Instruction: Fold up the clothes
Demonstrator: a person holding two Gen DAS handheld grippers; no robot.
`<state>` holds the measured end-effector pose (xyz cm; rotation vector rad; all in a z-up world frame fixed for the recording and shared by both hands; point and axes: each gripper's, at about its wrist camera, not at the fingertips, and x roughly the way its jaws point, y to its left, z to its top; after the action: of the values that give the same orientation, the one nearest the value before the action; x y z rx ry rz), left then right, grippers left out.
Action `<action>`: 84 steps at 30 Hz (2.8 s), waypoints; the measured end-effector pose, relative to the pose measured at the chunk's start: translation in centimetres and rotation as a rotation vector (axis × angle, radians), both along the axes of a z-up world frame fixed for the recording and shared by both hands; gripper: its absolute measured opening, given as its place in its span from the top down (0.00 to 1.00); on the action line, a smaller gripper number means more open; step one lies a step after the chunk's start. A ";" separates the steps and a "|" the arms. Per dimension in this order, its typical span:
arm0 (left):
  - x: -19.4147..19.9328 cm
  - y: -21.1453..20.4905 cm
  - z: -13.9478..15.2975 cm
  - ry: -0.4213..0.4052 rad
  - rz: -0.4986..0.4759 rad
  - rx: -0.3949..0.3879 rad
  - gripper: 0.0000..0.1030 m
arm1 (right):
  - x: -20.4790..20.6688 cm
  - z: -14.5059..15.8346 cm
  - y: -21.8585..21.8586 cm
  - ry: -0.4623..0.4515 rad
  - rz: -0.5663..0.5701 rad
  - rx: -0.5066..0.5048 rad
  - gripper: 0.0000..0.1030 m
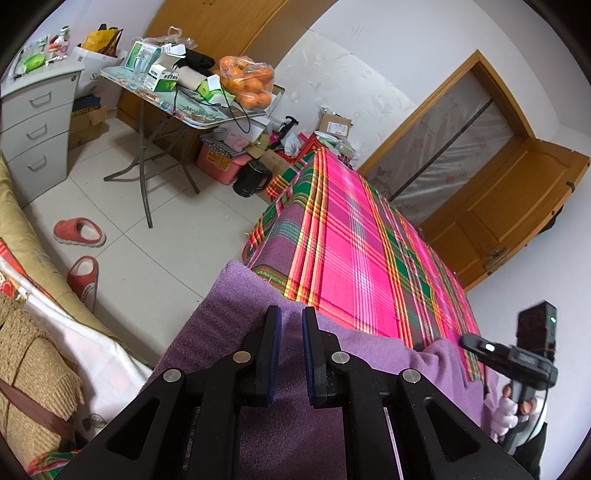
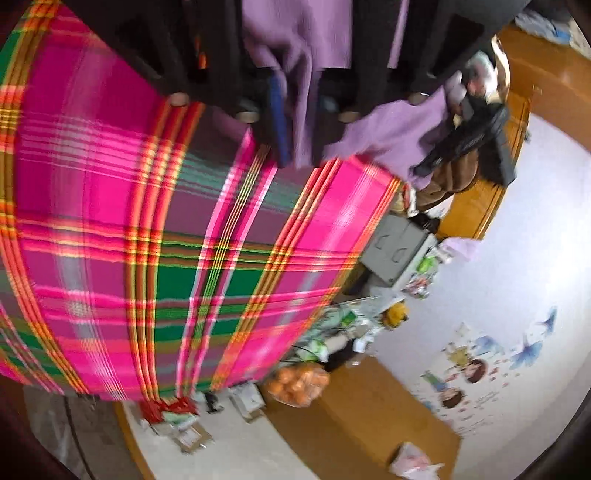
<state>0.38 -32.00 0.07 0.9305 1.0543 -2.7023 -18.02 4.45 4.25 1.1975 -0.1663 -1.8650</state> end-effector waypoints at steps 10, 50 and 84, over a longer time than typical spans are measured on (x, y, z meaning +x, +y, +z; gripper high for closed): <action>-0.1 -0.1 0.0 -0.003 0.000 -0.001 0.89 | 1.2 -2.1 3.5 0.095 -0.045 0.243 1.00; -1.0 -4.8 -0.7 -0.103 -0.018 -0.028 0.74 | -2.2 -3.4 -0.5 0.014 -0.159 0.117 1.00; 6.8 1.9 1.2 -0.019 -0.054 -0.230 0.78 | 12.6 0.2 2.2 0.099 0.019 0.044 0.83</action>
<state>7.22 -30.04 1.29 0.9533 0.7043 -2.7754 -5.47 6.68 4.44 1.1297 -0.0587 -1.9155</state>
